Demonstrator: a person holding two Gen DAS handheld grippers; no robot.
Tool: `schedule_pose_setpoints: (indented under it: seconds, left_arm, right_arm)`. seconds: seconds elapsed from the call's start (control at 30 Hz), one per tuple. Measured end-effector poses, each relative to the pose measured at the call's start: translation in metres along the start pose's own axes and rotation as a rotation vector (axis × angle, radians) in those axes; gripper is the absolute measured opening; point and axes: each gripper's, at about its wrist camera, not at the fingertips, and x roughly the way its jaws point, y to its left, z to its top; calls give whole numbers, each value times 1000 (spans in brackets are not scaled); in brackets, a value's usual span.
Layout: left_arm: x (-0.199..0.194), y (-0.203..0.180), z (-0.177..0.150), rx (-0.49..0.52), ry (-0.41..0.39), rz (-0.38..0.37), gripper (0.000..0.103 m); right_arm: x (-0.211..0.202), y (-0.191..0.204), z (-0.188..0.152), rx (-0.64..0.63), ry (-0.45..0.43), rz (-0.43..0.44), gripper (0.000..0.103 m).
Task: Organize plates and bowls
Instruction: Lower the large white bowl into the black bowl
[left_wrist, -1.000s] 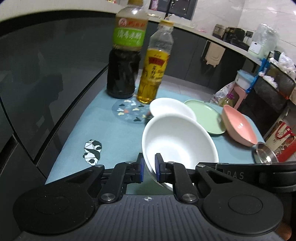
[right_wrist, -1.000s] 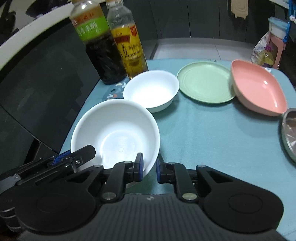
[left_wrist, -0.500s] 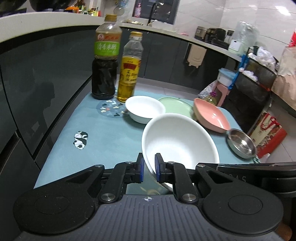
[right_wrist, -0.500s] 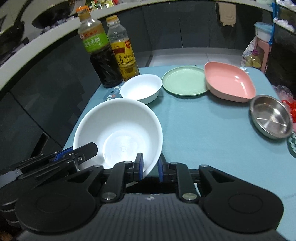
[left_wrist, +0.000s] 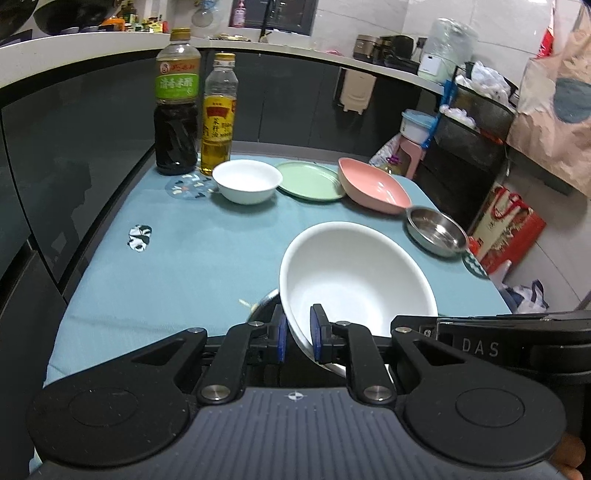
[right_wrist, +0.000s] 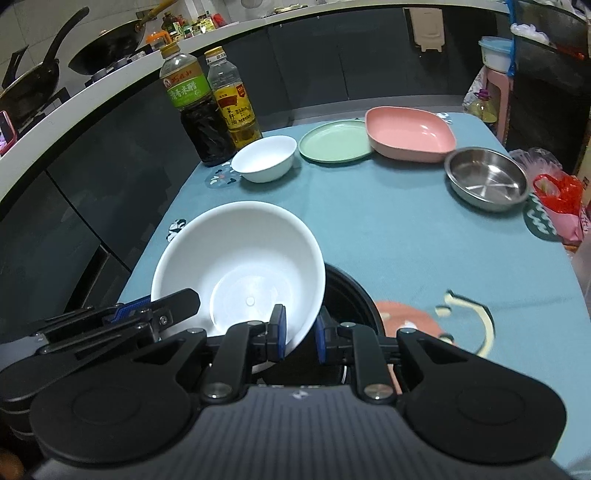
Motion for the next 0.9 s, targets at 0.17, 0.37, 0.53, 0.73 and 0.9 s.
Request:
schedule_pose_setpoints:
  seconds: [0.17, 0.37, 0.53, 0.73, 0.9]
  left_arm:
    - [1, -2, -10, 12, 29, 1, 13]
    - [8, -3, -18, 15, 68, 1, 13]
    - [12, -4, -20, 23, 86, 4, 14]
    - [18, -6, -23, 29, 111, 8, 16]
    - [23, -7, -24, 33, 127, 16, 17]
  right_arm:
    - [0, -5, -13, 7, 20, 1, 3]
    - [4, -11, -23, 26, 46, -2, 3]
    - [6, -14, -26, 33, 59, -6, 3]
    - [7, -17, -27, 41, 63, -6, 3]
    - [11, -19, -27, 51, 71, -6, 3]
